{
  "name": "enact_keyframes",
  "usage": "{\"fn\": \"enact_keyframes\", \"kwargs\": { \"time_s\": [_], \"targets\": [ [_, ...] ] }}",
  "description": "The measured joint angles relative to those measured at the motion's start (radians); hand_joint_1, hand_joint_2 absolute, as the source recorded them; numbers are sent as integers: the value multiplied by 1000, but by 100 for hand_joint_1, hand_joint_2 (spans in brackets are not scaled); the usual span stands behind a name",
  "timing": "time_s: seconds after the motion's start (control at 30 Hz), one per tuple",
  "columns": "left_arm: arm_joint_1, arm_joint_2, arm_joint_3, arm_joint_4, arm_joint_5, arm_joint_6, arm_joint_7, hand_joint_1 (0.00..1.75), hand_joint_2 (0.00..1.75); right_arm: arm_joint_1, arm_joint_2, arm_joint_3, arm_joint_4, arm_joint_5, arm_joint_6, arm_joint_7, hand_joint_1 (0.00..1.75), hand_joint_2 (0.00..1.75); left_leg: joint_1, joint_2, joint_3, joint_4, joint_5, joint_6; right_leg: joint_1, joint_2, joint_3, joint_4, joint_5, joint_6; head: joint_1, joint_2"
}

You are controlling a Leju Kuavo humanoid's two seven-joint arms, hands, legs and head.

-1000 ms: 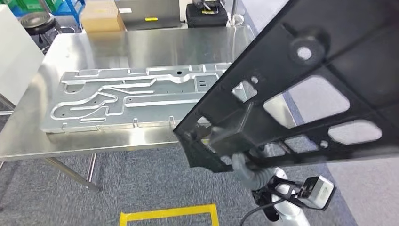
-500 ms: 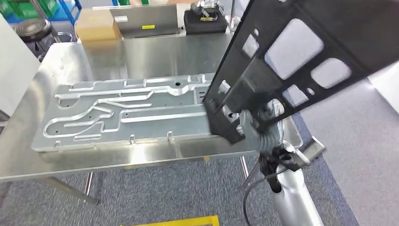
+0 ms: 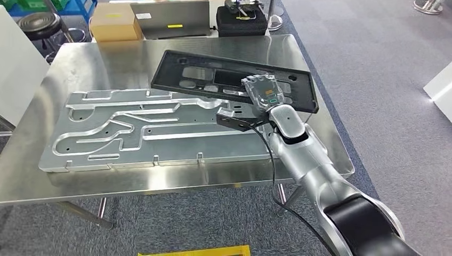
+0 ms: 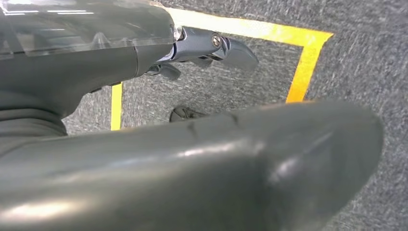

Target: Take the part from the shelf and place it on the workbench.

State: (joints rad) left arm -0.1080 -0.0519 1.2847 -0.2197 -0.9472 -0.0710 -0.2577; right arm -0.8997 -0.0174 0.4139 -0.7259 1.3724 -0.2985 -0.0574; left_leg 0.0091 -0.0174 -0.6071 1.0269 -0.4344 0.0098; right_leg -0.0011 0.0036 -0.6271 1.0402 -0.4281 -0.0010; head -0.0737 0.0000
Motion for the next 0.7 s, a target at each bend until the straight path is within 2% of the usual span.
{"fn": "enact_keyframes", "kwargs": {
  "time_s": [0.07,0.13,0.17,0.23,0.27,0.3,0.33,0.4,0.43,0.47,0.5,0.57,0.63,0.7],
  "targets": [
    [1,0,-3,0,0,-2,-1,0,0,-31,24,40,66,32,10,-14,175,175,2,-1,-4,-3,-1,-12,-1,-1,5,-16,-5,-7,0,0],
    [2,1,-6,0,-1,-4,-5,0,0,-52,47,76,120,47,16,-50,175,175,2,3,-16,28,-23,-21,-7,-1,15,-29,-2,-15,0,0],
    [1,2,-7,0,-2,-5,-9,0,0,-60,58,92,145,47,17,-73,175,175,2,5,-37,72,-46,-25,-10,-2,20,-34,-2,-20,0,0],
    [0,2,-9,0,-4,-7,-19,0,0,-68,80,109,182,29,14,-119,175,175,4,8,-103,202,-96,-31,-8,-1,25,-35,-5,-26,0,0],
    [0,2,-10,0,-5,-8,-27,0,0,-67,88,115,201,12,12,-146,175,175,4,8,-133,254,-107,-34,-7,-1,28,-35,-7,-27,0,0],
    [0,2,-11,0,-6,-9,-35,0,0,-63,95,117,218,-7,11,-171,175,175,5,9,-148,273,-100,-36,-7,0,32,-34,-11,-27,0,0],
    [1,2,-11,0,-8,-9,-42,0,0,-57,100,119,232,-26,8,-193,175,175,6,10,-142,249,-73,-37,-7,-1,37,-33,-15,-25,0,0],
    [1,3,-12,0,-12,-10,-53,0,0,-45,108,119,255,-62,-4,-226,175,175,8,11,-85,119,2,-37,-7,-1,47,-29,-26,-19,0,0],
    [1,3,-13,0,-13,-9,-58,0,0,-42,110,119,265,-78,-12,-239,175,175,7,10,-56,56,25,-35,-6,-1,49,-24,-31,-15,0,0],
    [1,3,-13,0,-15,-9,-63,0,0,-38,111,118,274,-91,-20,-250,175,175,6,10,-37,17,34,-31,-4,0,49,-21,-35,-11,0,0],
    [2,3,-14,0,-15,-9,-68,0,0,-34,112,116,284,-103,-27,-260,175,175,5,10,-30,3,30,-26,-2,0,48,-20,-37,-7,0,0],
    [3,3,-16,0,-17,-10,-78,0,0,-19,112,112,300,-122,-38,-272,175,175,5,10,-28,0,27,-14,-1,1,48,-21,-39,2,0,0],
    [4,3,-19,0,-21,-12,-88,0,0,-2,111,106,314,-138,-48,-278,175,175,7,10,-24,-4,27,-2,-3,0,39,6,-60,12,0,0],
    [4,3,-25,0,-27,-15,-96,0,87,14,106,96,327,-152,-61,-279,87,87,9,11,-21,-7,26,6,-5,0,-12,110,-114,21,0,0]
  ]
}}
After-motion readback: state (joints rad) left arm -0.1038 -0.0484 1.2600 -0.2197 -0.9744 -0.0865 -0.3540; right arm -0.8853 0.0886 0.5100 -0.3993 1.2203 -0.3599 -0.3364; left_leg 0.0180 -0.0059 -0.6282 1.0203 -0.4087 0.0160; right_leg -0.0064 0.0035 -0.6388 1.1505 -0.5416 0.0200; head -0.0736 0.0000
